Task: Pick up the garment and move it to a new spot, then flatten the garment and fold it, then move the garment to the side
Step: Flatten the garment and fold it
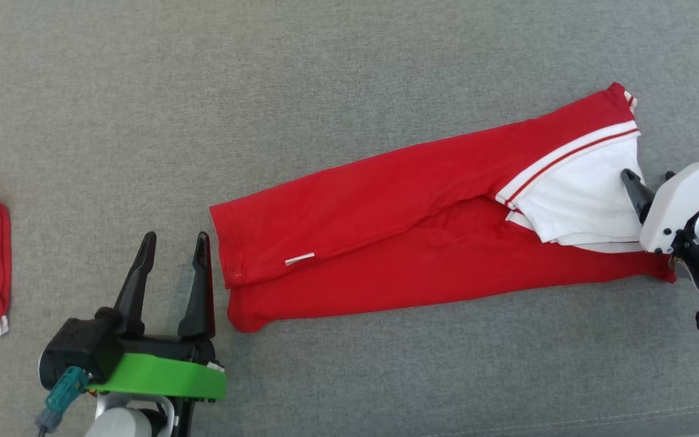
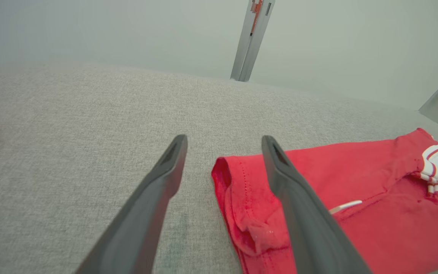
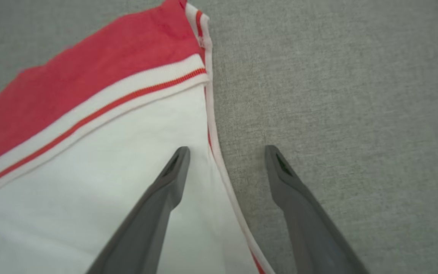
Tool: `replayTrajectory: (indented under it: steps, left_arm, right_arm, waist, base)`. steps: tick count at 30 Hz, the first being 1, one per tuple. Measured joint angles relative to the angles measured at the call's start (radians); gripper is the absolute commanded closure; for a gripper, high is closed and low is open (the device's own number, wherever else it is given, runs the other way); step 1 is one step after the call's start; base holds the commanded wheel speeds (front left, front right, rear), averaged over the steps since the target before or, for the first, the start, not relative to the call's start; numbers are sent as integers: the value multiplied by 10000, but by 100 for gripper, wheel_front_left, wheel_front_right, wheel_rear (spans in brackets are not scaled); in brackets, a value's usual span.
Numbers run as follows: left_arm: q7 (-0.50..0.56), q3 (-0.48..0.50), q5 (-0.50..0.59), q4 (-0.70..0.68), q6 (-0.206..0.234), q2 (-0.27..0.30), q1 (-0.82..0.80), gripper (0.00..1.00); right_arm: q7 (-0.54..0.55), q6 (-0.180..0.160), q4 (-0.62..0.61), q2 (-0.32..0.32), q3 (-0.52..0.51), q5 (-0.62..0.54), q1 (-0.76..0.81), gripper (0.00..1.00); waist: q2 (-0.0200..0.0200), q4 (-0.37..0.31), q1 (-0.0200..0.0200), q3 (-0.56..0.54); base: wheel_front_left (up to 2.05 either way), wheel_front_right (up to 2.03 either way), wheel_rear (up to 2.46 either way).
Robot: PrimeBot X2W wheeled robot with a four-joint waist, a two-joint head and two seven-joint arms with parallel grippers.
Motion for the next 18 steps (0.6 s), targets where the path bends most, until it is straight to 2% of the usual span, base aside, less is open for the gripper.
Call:
replayTrajectory:
  steps: [4, 5, 6, 12, 18]
  left_arm:
    - [-2, 541, 721, 303, -698, -736, 282, 0]
    - [-2, 690, 882, 384, -871, -901, 329, 0]
    - [-2, 844, 1028, 458, -991, -1026, 371, 0]
    - [-15, 1806, 1810, 871, -1730, -1695, 753, 0]
    - [-13, 2514, 2305, 1285, -2201, -2159, 1135, 0]
  right_arm:
    - [209, -6, 780, 100, -155, 169, -198, 0]
    - [198, -8, 892, 123, -219, 293, -250, 75]
    - [125, -8, 959, 134, -270, 359, -267, 100]
    - [-625, 13, 1400, 219, -767, 1039, -341, 100]
    - [-1001, 6, 1756, -984, -2242, 890, -287, 100]
  waist:
    - [0, 324, 0, 40]
    - [0, 404, 0, 38]
    - [0, 458, 0, 32]
    - [0, 534, 0, -216]
    - [0, 332, 0, -770]
  base:
    - [0, 0, 0]
    - [0, 0, 0]
    - [0, 0, 0]
    - [0, 0, 0]
    - [0, 0, 0]
